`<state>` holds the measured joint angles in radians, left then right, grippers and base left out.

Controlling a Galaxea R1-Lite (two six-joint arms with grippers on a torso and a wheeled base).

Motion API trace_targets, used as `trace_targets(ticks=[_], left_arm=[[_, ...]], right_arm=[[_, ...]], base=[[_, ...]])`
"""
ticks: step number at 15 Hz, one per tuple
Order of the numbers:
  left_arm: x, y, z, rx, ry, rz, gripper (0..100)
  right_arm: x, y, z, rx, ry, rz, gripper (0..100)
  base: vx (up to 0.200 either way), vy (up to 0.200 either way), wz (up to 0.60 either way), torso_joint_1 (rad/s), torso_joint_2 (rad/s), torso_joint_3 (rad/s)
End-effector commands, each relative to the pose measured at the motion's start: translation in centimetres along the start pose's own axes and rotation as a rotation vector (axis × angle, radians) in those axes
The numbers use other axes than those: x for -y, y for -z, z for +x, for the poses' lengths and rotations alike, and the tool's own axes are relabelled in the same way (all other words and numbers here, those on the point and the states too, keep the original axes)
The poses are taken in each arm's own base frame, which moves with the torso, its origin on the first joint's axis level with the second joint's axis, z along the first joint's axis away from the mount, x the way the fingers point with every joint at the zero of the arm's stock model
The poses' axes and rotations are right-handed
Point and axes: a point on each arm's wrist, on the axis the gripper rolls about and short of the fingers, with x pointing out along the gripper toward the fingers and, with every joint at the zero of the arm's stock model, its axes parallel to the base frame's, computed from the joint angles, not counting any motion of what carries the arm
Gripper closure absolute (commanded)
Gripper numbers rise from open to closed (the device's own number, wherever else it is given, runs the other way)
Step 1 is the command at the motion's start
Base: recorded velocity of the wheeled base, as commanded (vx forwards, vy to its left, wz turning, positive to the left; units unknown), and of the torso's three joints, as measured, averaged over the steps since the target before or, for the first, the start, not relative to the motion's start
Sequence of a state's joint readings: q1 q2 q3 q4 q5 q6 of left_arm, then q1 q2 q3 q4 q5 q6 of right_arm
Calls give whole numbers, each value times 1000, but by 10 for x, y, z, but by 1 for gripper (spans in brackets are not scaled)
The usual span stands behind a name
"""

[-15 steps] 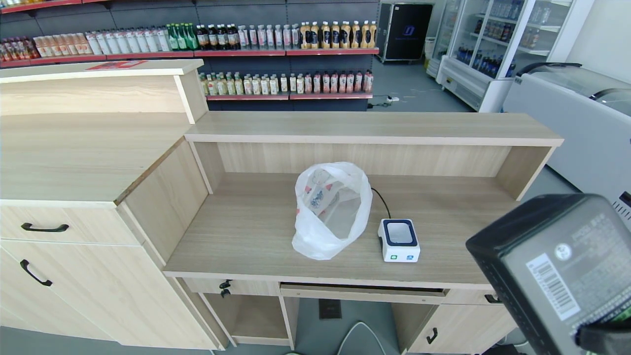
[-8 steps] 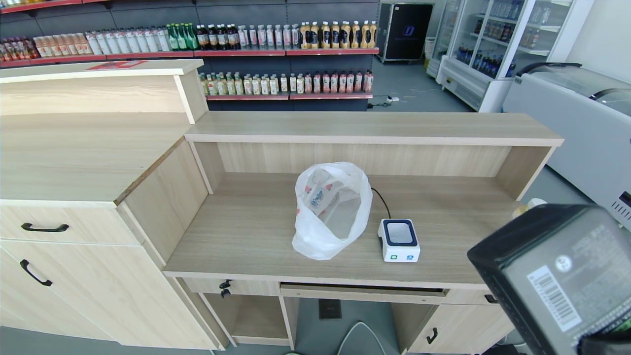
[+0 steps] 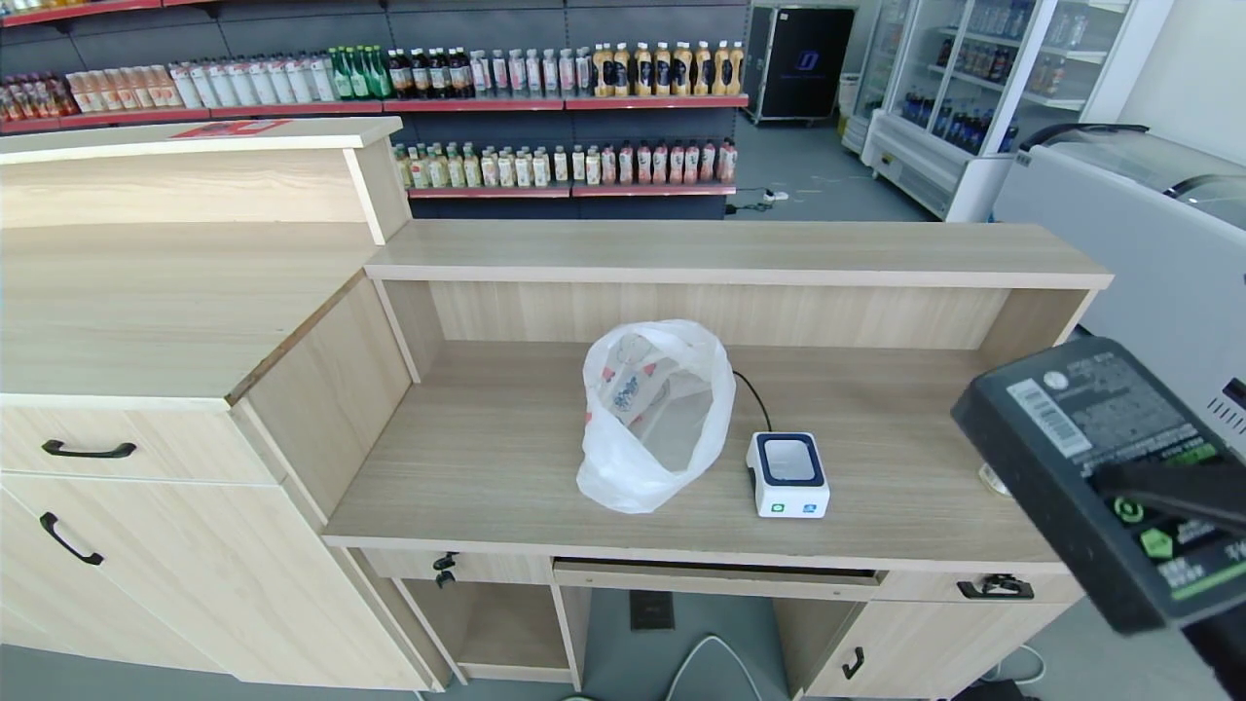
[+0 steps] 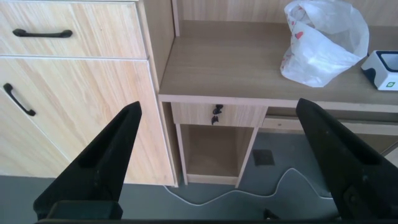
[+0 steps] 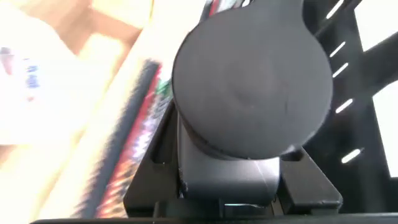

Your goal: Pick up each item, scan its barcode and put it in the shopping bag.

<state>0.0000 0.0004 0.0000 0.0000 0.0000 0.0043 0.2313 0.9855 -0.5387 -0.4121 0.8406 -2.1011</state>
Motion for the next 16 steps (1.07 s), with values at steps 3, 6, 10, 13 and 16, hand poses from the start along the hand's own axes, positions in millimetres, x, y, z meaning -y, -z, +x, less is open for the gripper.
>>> trace_targets(ticks=[3, 6, 10, 13, 16], left_arm=[[0, 0, 0, 0, 0, 0, 0], [0, 0, 0, 0, 0, 0, 0], [0, 0, 0, 0, 0, 0, 0], [0, 0, 0, 0, 0, 0, 0], [0, 0, 0, 0, 0, 0, 0]], right_arm=[[-39, 35, -63, -729, -121, 837, 100], [-49, 23, -81, -856, -72, 1084, 100], [-50, 22, -82, -916, 4, 1305, 100], [-56, 53, -71, -1171, 278, 1744, 100], [-103, 105, -55, -1146, 502, 2187, 100]], base=[[0, 0, 0, 0, 0, 0], [0, 0, 0, 0, 0, 0], [0, 0, 300, 0, 0, 2], [0, 0, 600, 6, 2, 2], [0, 0, 0, 0, 0, 0]])
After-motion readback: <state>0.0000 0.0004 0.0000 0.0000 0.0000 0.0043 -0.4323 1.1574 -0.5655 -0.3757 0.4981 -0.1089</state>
